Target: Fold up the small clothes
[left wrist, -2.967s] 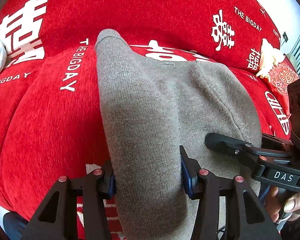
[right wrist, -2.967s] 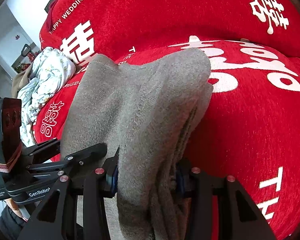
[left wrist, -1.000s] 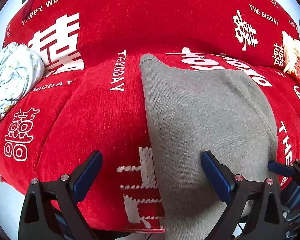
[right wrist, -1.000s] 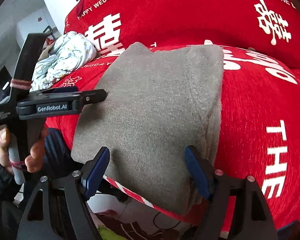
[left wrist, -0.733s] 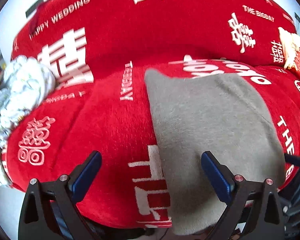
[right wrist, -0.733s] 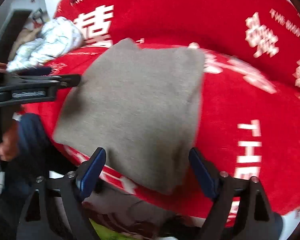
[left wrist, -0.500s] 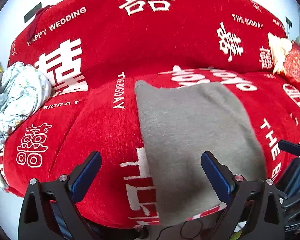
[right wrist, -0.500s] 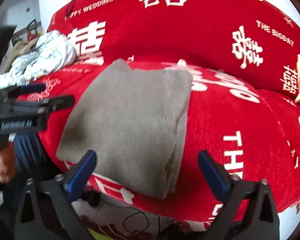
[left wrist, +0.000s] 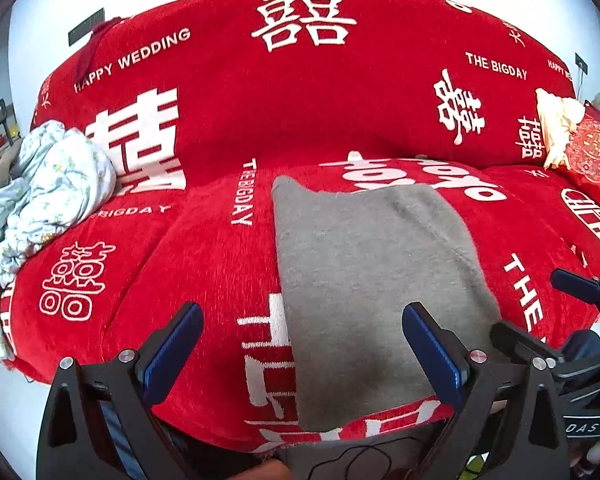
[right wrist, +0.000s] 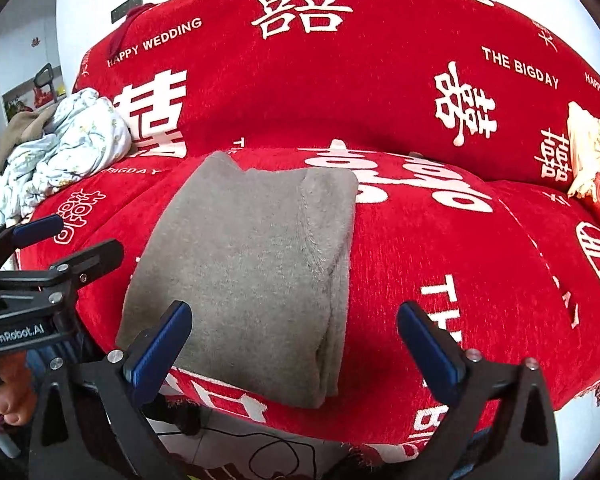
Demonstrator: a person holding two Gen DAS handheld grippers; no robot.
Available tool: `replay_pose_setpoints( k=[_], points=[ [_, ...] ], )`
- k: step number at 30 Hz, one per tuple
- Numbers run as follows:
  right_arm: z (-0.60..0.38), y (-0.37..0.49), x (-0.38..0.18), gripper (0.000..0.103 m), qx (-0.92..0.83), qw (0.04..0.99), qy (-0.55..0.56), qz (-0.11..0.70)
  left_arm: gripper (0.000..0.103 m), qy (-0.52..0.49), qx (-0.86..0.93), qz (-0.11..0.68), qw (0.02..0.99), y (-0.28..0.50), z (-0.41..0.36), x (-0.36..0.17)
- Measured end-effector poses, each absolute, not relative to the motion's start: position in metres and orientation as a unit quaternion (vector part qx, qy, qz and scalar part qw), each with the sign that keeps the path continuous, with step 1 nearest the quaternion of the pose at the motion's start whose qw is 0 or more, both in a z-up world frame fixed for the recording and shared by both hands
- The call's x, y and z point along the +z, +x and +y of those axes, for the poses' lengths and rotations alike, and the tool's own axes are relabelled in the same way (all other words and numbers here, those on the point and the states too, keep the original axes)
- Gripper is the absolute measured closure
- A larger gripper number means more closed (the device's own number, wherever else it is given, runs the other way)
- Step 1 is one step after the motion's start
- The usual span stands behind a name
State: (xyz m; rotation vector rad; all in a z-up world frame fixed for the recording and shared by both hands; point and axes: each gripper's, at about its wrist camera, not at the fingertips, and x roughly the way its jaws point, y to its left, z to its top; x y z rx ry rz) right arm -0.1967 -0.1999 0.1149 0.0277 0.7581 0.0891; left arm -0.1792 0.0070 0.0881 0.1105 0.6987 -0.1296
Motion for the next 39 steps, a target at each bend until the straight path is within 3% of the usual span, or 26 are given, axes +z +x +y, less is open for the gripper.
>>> replay_pose_setpoints(
  k=[39],
  points=[
    [-0.19, -0.196, 0.129, 0.001, 0.047, 0.932, -0.005, 0.36, 0.003, 0.046, -0.049, 0.35, 0.934, -0.179, 0.012, 0.084]
  ],
)
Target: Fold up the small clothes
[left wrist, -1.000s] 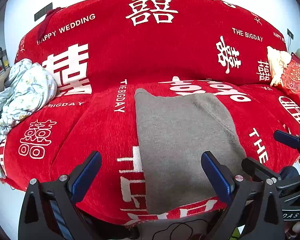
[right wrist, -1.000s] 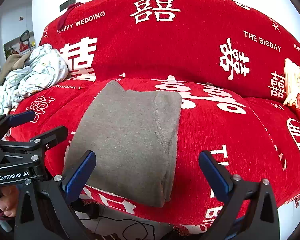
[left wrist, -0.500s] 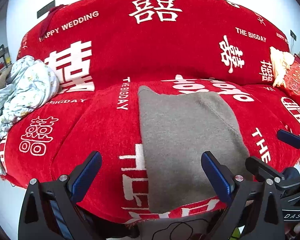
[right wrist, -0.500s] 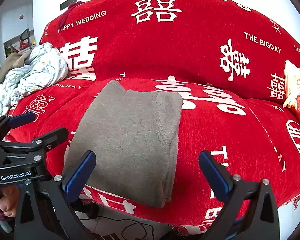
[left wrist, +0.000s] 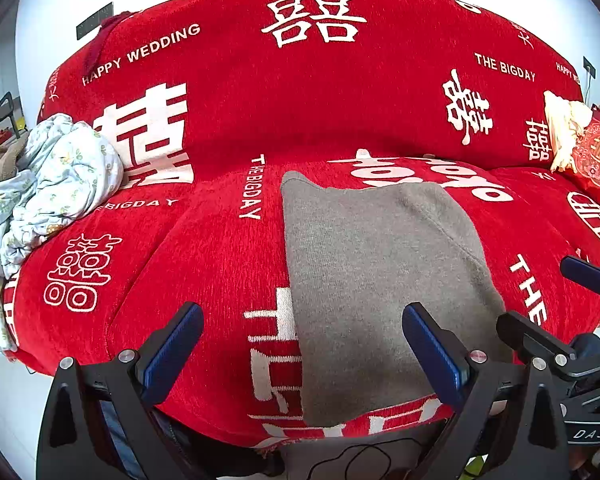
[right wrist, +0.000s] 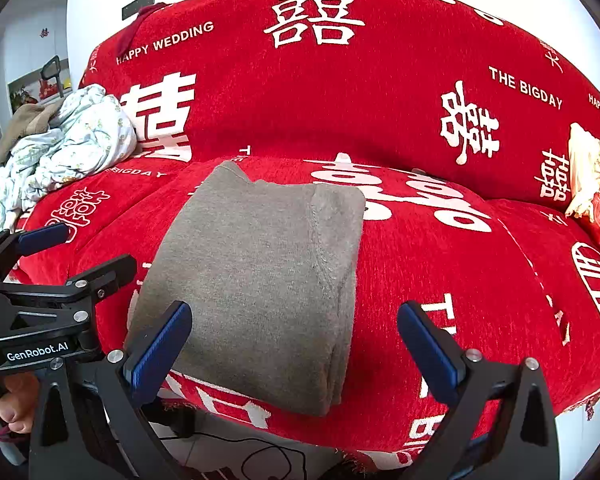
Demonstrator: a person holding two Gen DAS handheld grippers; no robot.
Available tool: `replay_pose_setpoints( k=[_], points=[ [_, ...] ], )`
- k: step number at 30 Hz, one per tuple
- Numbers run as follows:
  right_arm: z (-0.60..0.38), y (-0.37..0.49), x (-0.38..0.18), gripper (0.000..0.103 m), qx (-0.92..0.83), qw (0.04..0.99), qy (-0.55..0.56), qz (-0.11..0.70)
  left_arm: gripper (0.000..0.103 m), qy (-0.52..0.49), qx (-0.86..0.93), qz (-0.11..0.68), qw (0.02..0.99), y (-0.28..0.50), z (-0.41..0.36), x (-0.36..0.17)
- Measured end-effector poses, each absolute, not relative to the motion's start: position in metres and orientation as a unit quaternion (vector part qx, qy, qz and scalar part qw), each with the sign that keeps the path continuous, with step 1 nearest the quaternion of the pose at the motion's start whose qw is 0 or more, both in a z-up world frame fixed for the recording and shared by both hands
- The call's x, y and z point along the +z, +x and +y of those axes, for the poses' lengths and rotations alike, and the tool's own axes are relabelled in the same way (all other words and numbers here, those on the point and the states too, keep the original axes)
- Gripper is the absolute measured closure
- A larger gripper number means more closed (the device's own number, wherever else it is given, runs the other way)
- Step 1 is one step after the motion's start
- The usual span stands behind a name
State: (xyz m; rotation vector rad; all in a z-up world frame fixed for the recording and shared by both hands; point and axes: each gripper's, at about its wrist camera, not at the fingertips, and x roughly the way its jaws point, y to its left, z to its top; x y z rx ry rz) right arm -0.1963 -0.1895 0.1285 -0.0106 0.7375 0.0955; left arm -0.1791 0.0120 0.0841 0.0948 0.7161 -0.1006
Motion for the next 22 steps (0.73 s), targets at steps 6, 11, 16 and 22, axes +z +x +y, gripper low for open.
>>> replay_pose_setpoints(
  k=[6, 11, 16, 22],
  points=[
    [-0.19, -0.1954, 0.1293, 0.001, 0.048, 0.932, -0.008, 0.36, 0.003, 0.048, -0.05, 0.351, 0.934, -0.1797, 0.0103, 0.0832],
    [-0.189, -0.1956, 0.1297, 0.001, 0.048, 0.932, -0.009, 0.36, 0.003, 0.048, -0.05, 0.351, 0.934, -0.1797, 0.0102, 0.0831],
    [-0.1886, -0.1955, 0.1299, 0.001, 0.048, 0.932, -0.009, 0.359, 0.003, 0.049, -0.049, 0.351, 0.934, -0.18, 0.0099, 0.0826],
    [-0.1878, -0.1951, 0.1297, 0.001, 0.049, 0.932, -0.009, 0.359, 0.003, 0.05, -0.051, 0.353, 0.933, -0.179, 0.0095, 0.0813]
  ],
)
